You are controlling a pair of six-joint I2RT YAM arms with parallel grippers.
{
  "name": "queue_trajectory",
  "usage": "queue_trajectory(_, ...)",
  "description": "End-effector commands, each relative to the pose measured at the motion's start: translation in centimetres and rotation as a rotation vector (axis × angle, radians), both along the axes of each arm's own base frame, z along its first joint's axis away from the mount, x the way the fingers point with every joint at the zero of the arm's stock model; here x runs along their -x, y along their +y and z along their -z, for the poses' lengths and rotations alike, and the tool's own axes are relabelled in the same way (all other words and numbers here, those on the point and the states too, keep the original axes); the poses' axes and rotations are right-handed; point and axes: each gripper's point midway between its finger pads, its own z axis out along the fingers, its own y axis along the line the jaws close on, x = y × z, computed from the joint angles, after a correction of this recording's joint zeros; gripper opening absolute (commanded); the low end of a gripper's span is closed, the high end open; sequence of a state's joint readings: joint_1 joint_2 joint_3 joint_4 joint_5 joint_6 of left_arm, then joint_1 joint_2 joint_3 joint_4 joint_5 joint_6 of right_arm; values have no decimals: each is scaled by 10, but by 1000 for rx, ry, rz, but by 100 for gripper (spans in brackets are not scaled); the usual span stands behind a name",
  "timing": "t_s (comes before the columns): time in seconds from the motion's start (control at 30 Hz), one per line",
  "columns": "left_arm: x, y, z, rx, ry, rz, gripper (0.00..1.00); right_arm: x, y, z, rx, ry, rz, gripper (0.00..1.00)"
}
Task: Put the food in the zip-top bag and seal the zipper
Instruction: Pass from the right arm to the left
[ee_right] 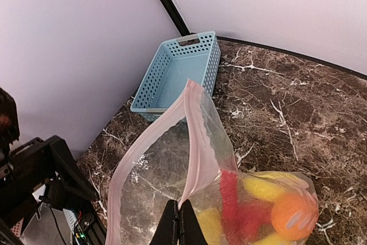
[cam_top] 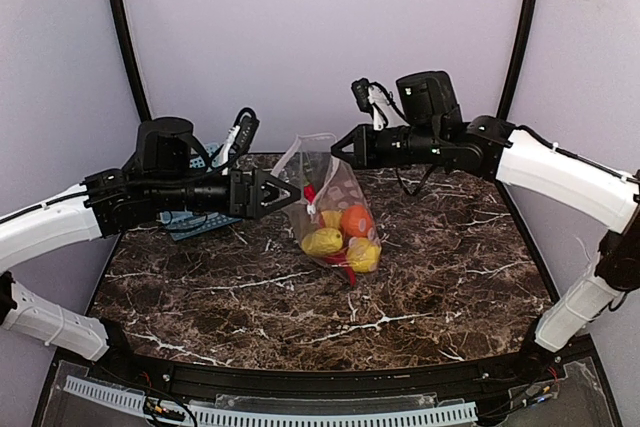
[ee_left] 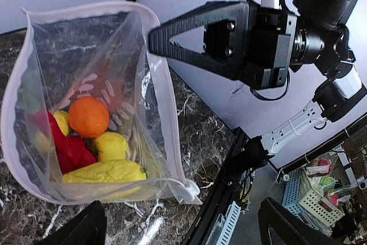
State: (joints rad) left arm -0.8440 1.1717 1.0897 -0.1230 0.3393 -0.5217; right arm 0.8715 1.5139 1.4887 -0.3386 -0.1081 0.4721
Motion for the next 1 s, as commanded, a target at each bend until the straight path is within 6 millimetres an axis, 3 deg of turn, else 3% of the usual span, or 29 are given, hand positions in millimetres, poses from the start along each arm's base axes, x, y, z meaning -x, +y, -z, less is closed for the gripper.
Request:
queue_trajectory(0.0,18,-9,16,64,118,70,92,-9,17,-16,-43,-38,-9,0)
queue_trajectory(0.27,27,-34,24,90,154,116,91,-17,28,-3,-27,-19,-13,0)
queue_trajectory(0.47,14,-24,40,7,151,13,84,-19,32,2,-19,-13,-22,0)
queue_trajectory(0.7,-1,-19,44,-52,121,-68,65,-17,31,3,-22,-10,-26,0)
queue_trajectory(0.97,-10,-31,43,-46,135,-69,62,-17,31,8,-19,0,-21,0)
